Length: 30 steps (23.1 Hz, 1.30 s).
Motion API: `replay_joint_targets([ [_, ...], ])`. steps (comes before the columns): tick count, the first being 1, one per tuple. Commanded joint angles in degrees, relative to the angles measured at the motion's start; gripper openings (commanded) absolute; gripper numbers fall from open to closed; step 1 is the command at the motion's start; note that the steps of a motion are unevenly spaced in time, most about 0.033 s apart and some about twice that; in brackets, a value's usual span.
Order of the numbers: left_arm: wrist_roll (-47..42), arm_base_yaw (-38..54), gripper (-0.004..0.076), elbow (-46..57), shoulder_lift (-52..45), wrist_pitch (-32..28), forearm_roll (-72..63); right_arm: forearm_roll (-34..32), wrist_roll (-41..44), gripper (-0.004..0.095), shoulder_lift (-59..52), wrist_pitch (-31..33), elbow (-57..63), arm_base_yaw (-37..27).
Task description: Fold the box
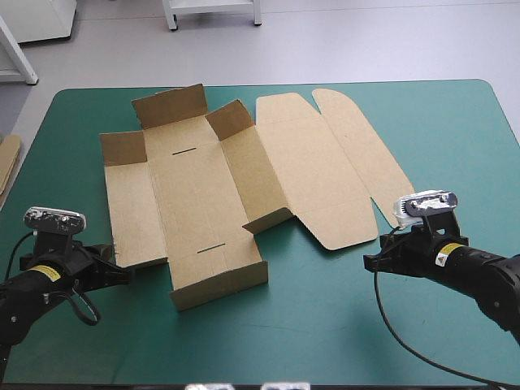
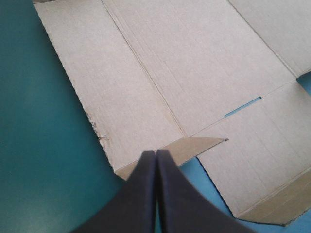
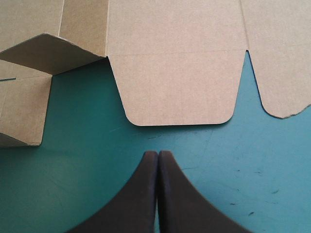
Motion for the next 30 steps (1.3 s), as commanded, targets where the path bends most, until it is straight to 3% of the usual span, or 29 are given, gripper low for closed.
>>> replay_joint_targets([
  [1, 0.0, -0.1, -0.0008, -1.8, 0.1, -2.9, -1.5, 0.4, -0.6, -0.0019, -0.3, -3.3, -1.8, -0.2],
  [25, -2.3, -0.1, -0.0008, -2.5, 4.0, -2.8, -3.8, 0.4, -0.6, -0.0019, -0.3, -3.6, -1.8, -0.2],
  [30, -4.4, -0.1, -0.0008, -9.1, 9.3, 2.4, -3.7, 0.6, -0.2, -0.0019, -0.3, -3.7, -1.8, -0.2],
])
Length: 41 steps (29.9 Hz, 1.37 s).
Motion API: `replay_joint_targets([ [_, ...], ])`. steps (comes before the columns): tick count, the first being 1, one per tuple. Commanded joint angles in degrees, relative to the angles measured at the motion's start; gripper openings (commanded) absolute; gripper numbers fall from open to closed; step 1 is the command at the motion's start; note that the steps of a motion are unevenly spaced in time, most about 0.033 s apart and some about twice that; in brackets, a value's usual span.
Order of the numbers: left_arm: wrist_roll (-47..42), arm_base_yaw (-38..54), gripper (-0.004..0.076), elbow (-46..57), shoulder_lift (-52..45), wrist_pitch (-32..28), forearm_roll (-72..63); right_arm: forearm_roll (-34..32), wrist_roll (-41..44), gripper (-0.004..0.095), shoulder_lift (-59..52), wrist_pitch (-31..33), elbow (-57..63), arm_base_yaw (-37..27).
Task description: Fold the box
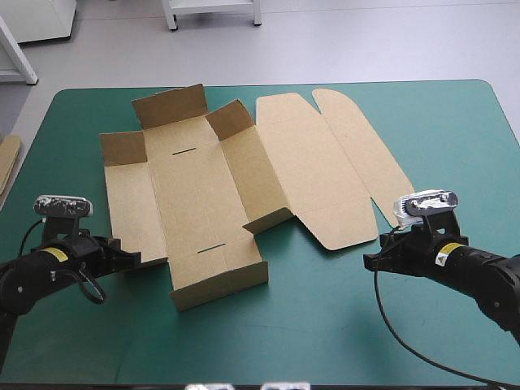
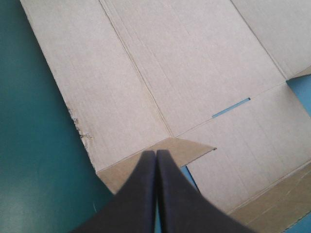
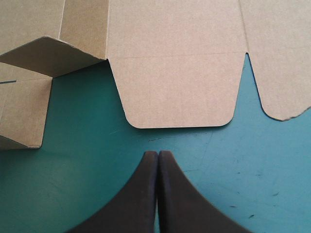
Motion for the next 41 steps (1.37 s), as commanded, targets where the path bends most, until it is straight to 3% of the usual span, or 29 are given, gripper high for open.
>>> replay_joint_targets([
  [1, -1.8, -0.1, -0.0008, -7.2, 4.0, 1.5, -1.2, 0.8, -0.2, -0.0019, -0.3, -3.3, -1.8, -0.2],
  [9, -1.0, 1.8, 0.0001, -15.2, 12.5, 2.8, -4.6, 0.8, -0.2, -0.0019, -0.3, -3.3, -1.8, -0.2],
  [16, 17.0, 18.6, 0.0001, -17.7, 21.3, 11.9, -32.4, 0.8, -0.4, -0.0019, -0.3, -3.3, -1.8, -0.2],
  [27, 29.5, 33.8, 0.0008, -17.7, 33.2, 18.5, -41.7, 1.1, -0.8, -0.0019, -0.3, -3.3, -1.8, -0.2],
  [30, 30.8, 35.6, 0.0114, -17.7, 35.4, 18.8, -41.3, 1.3, -0.8, -0.0019, -0.3, -3.0, -1.8, -0.2],
  [34, 31.6, 36.4, 0.0374, -17.7, 38.0, 19.4, -40.3, 2.6, -1.4, -0.0019, -0.3, -2.9, -1.8, -0.2],
  [36, 31.9, 36.4, 0.0456, -17.6, 39.3, 20.0, -41.0, 3.0, -1.7, -0.0019, -0.3, -2.9, -1.8, -0.2],
  [41, 34.8, 36.4, 0.0483, -16.5, 43.3, 19.9, -41.3, 3.5, -2.1, -0.0019, -0.3, -3.1, -1.8, -0.2],
])
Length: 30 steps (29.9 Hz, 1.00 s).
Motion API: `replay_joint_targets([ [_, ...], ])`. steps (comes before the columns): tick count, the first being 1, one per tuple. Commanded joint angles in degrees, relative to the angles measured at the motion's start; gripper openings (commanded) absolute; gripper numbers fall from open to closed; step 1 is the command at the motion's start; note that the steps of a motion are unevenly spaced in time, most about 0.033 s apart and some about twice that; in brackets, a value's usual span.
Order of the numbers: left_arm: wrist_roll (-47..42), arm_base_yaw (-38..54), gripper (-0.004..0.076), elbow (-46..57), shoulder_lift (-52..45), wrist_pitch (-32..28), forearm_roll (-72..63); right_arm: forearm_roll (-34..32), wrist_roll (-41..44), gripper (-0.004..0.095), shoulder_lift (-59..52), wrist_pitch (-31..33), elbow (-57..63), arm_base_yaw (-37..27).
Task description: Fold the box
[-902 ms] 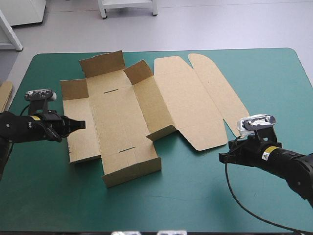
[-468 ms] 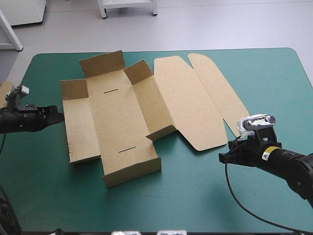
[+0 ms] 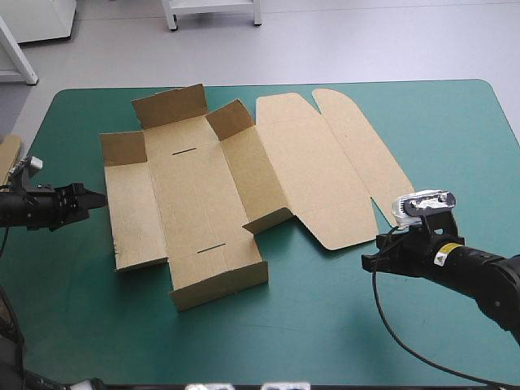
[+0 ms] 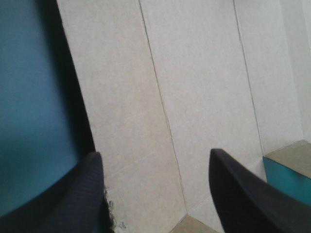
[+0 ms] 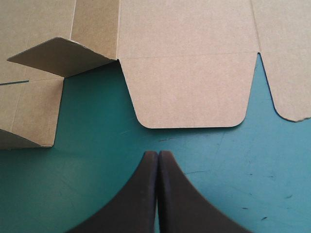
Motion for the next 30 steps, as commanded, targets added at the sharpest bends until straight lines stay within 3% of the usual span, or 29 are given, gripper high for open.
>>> replay_joint_targets([
  [1, 2.6, 0.1, 0.0483, -0.4, 0.9, 5.1, -5.1, 0.9, -0.8, -0.0019, -0.3, -3.2, -1.8, -0.2],
  [19, 10.2, -0.2, 0.0483, 5.4, 9.5, 5.2, -11.4, 1.1, -0.8, -0.0019, -0.3, -4.2, -1.8, -0.2],
  [30, 11.7, -7.5, 0.0483, 5.6, 9.6, 2.5, -12.9, 1.7, -0.6, -0.0019, -0.3, -4.9, -1.8, -0.2],
])
